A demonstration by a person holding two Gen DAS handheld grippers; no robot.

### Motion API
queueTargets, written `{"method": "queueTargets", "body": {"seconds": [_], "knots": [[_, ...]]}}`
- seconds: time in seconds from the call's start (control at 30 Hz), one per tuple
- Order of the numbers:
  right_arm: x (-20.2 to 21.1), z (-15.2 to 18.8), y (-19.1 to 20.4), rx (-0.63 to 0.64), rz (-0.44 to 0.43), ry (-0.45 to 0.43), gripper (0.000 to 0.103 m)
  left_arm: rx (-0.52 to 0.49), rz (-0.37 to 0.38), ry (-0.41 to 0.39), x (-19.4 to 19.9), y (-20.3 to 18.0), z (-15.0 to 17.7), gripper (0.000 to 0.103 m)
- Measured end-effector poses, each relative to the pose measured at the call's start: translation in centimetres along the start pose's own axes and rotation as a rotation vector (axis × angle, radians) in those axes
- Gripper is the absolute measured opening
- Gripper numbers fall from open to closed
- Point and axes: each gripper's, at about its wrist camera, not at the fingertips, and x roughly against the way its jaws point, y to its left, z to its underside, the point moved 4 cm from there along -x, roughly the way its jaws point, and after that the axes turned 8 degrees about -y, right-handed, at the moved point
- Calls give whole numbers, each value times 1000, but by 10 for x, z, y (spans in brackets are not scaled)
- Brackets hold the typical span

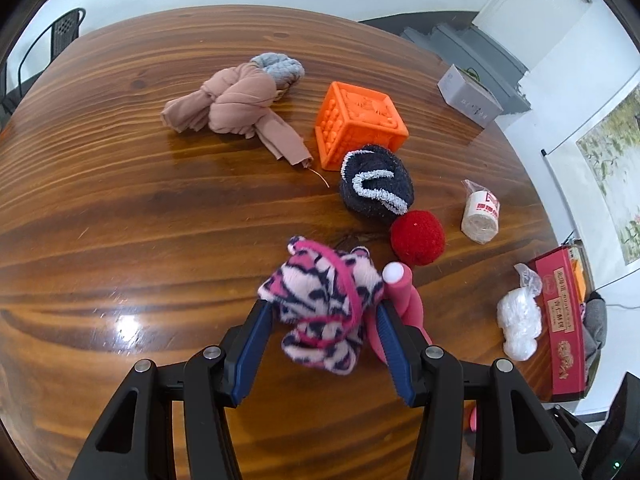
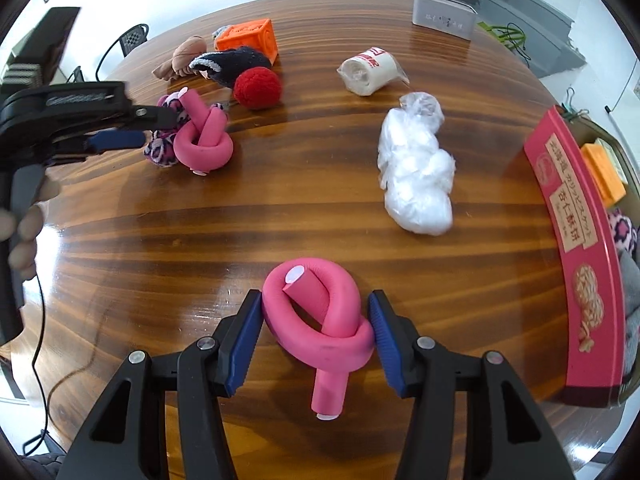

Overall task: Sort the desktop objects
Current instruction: 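Carry both items to the box and open the left tool over it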

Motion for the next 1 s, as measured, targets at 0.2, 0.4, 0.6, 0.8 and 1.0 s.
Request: {"method": "queueTargets", "body": {"seconds": [0.2,0.4,0.6,0.8,1.0], "knots": [[7,1,0,-13,2,-11,58,-4,13,-2,-9,1,-1,55],[14,-6,-3,-13,-22,-39,58,7,-1,-15,4,8,3,46],[19,-21,-3,-11,-69,-60,58,26,-17,-57,30,4,7,45],[30,-23,-10,-23,-103,-78,58,31,-10,-98,55,-12,11,45],[52,-23,-33,-45,-107,-121,58,27,7,-131,77,-35,14,45]]}}
